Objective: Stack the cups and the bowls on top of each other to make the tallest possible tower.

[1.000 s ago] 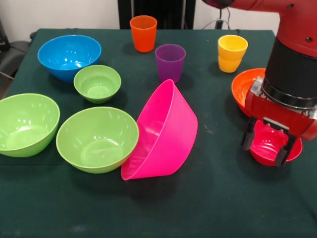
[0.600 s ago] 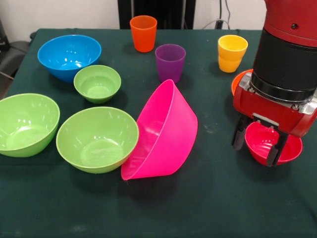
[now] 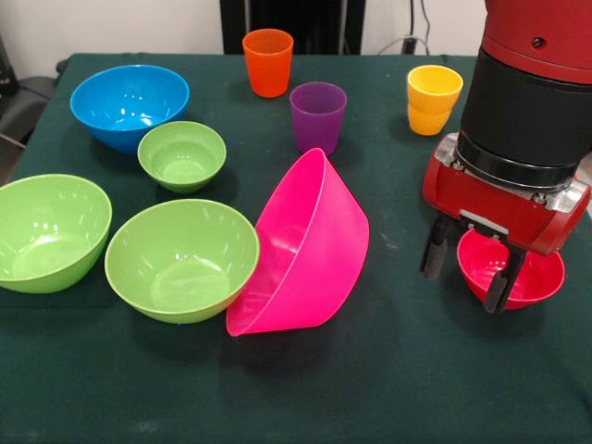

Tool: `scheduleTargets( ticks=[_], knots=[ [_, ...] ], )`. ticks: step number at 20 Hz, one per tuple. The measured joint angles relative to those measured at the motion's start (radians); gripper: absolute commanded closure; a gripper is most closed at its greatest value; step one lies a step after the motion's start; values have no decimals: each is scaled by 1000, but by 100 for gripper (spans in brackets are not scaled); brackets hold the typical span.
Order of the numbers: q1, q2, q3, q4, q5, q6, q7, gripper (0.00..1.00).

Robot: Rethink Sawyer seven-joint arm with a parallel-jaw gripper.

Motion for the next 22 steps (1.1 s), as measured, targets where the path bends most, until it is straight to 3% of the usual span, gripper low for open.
scheduleTargets(
  ticks=[10, 22],
  knots=[
    [0, 1, -6, 9, 1, -40, 0, 0],
    [0, -5, -6, 118, 7, -129, 0, 0]
  ],
)
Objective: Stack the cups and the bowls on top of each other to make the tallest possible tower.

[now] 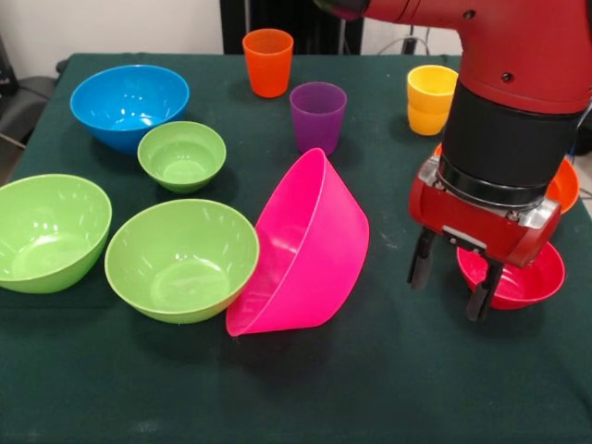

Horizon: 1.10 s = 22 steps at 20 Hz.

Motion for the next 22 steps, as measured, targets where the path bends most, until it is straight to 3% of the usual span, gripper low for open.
scheduleTargets(
  ticks=[14, 22],
  knots=[
    [-3, -37, 0, 218, 0, -108, 0, 0],
    [-32, -44, 0, 236, 0, -113, 0, 0]
  ],
)
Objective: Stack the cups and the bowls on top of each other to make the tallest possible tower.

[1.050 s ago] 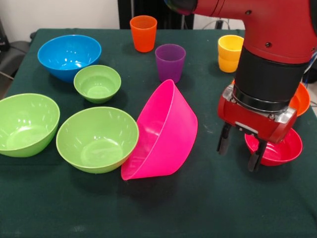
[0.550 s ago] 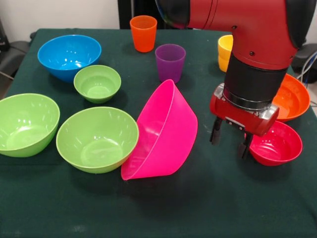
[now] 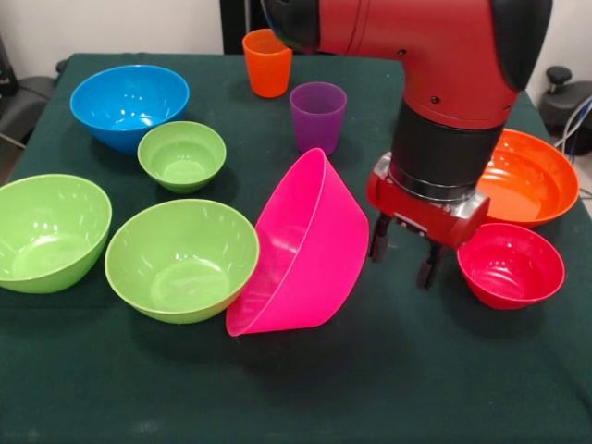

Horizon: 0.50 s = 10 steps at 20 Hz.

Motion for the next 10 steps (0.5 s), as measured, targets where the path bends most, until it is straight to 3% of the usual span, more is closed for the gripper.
scheduleTargets(
  ticks=[10],
  knots=[
    [-3, -3, -4, -11, 0, 0, 0, 0]
  ],
)
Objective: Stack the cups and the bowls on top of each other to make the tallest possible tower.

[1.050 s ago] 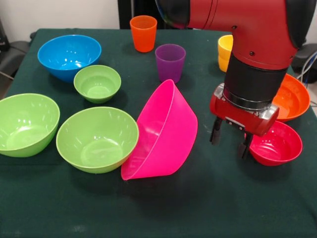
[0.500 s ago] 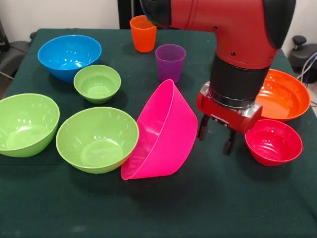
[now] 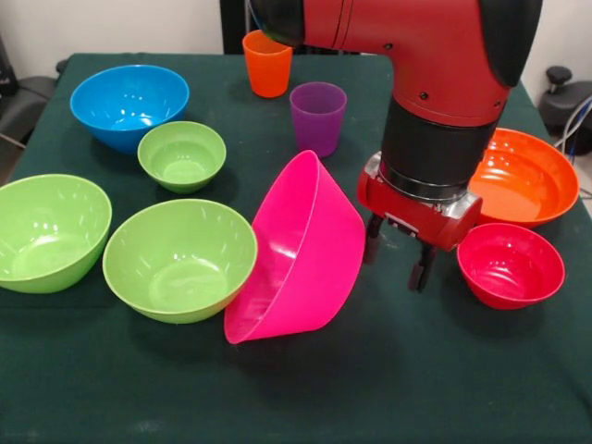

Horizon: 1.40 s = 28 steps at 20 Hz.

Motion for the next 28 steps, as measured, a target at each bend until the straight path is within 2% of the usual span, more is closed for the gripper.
scheduleTargets(
  ticks=[28],
  knots=[
    [18, 0, -16, -29, 0, 0, 0, 0]
  ],
)
